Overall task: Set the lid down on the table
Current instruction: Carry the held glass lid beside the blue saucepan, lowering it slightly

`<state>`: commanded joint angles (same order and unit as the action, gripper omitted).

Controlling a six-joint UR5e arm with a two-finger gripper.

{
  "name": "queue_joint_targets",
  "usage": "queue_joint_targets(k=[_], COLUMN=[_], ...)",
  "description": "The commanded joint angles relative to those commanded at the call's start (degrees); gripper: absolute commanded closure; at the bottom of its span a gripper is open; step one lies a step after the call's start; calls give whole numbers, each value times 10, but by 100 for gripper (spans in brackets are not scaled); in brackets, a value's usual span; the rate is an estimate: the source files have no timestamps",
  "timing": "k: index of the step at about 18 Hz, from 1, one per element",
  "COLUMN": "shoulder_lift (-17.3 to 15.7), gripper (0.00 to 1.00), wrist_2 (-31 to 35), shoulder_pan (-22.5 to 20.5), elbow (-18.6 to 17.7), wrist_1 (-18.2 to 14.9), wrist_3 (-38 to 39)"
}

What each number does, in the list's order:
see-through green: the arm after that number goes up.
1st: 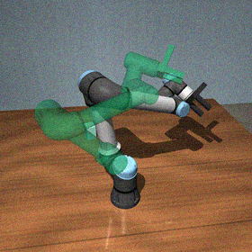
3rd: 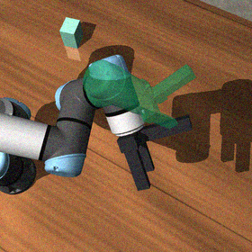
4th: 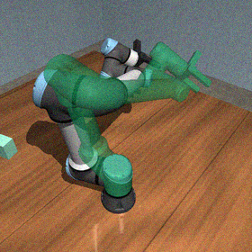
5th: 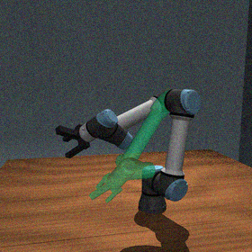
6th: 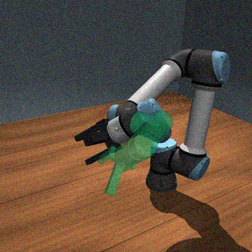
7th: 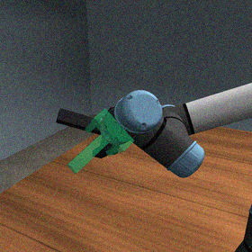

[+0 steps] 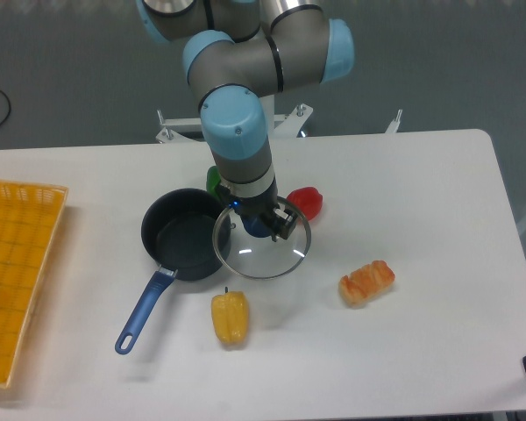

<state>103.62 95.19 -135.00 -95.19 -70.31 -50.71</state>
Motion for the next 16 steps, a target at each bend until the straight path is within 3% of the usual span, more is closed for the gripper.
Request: queue_joint_targets(k=[16], shoulder_lift=[8], gripper=[40], wrist_2=[-6], shoulder_pan=[-25], elbow=[3], wrist_1=[7], wrist_3=[0])
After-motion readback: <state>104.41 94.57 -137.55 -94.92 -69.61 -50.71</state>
